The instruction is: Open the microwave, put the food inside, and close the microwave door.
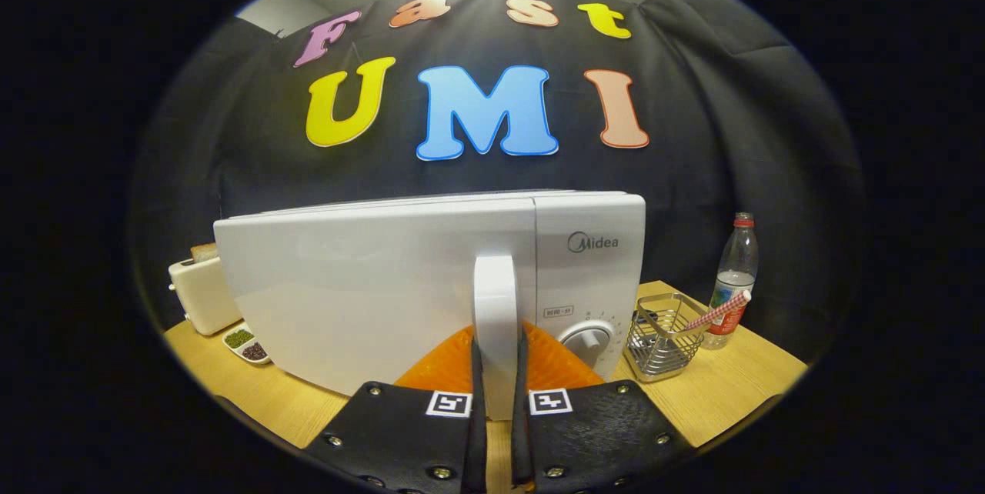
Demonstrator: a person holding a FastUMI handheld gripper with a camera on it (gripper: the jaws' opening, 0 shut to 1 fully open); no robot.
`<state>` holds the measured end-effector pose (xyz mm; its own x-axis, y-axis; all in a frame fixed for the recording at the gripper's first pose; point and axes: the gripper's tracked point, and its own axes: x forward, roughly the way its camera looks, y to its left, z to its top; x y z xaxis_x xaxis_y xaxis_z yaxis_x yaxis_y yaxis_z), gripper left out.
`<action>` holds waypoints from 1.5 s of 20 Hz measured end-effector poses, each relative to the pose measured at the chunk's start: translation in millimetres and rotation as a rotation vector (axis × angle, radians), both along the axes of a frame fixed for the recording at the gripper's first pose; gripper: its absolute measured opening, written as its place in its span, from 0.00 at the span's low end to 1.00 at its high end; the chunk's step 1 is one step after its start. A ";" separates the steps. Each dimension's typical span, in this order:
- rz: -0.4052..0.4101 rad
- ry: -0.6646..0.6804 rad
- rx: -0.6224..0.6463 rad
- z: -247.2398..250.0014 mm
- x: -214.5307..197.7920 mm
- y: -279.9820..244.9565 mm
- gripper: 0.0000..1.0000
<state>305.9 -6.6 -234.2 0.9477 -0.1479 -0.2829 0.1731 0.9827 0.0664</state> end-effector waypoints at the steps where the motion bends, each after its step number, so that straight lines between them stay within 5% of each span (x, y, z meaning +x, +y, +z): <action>1: -0.007 -0.020 -0.008 4.1 -7.4 2.4 0.13; 17: 0.167 -0.056 0.023 21.6 -127.4 88.6 0.12; 30: 0.360 -0.110 0.067 35.3 -206.4 245.3 0.12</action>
